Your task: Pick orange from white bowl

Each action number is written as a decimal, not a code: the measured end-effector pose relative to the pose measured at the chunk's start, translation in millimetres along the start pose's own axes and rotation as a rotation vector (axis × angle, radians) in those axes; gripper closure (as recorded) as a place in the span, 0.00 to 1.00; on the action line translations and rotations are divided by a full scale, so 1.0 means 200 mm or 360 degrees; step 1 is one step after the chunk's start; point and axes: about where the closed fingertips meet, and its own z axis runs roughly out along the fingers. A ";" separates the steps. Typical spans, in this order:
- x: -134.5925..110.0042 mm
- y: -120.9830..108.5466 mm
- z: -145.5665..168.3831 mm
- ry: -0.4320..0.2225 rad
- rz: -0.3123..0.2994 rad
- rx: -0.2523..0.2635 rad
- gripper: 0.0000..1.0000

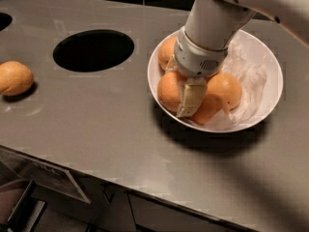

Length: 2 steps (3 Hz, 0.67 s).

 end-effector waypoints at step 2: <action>-0.03 0.01 -0.06 0.0010 -0.0009 0.0036 1.00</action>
Offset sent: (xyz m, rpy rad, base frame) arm -0.0087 0.0018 0.0244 -0.0057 -0.0391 -0.0017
